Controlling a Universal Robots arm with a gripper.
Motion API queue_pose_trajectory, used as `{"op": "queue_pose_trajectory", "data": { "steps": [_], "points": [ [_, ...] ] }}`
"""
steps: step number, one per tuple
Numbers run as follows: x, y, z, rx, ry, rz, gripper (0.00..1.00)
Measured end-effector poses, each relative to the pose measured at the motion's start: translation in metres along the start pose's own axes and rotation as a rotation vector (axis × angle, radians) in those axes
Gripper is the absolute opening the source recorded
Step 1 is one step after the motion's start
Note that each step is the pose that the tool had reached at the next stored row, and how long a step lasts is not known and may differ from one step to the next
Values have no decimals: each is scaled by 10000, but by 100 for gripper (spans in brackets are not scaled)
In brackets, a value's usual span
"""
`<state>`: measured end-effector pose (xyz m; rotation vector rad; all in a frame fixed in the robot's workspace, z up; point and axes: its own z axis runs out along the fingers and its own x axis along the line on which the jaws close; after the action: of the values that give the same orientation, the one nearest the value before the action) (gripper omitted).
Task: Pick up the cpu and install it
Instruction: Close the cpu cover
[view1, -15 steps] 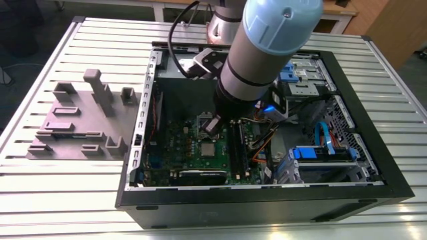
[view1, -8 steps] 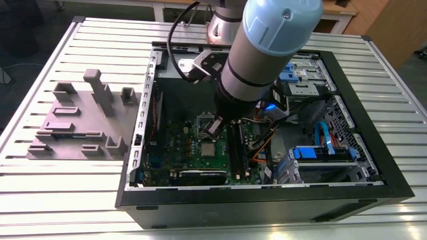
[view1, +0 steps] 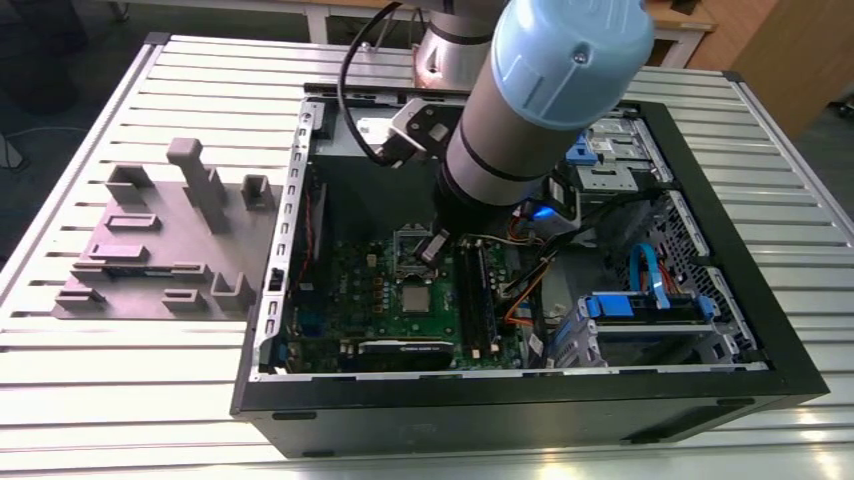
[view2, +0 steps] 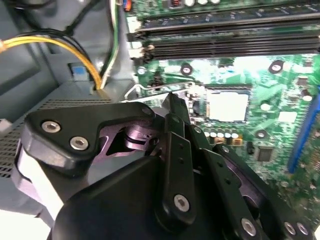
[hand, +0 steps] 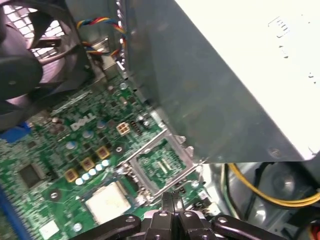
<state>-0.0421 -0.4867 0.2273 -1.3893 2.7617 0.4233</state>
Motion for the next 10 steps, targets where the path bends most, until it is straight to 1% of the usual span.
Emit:
{"op": "queue_pose_trajectory", "data": {
  "steps": [1, 2, 5, 6, 7, 10],
  "points": [
    [-1, 0, 3, 11, -40, -11, 10],
    [-1, -1, 6, 57, -69, -72, 10],
    [1, -4, 15, 72, -30, -489, 10],
    [2, -4, 18, 102, -43, -565, 10],
    [3, -6, 23, 139, -70, -592, 10],
    [-7, -2, 42, 165, -104, -603, 10]
  ]
}}
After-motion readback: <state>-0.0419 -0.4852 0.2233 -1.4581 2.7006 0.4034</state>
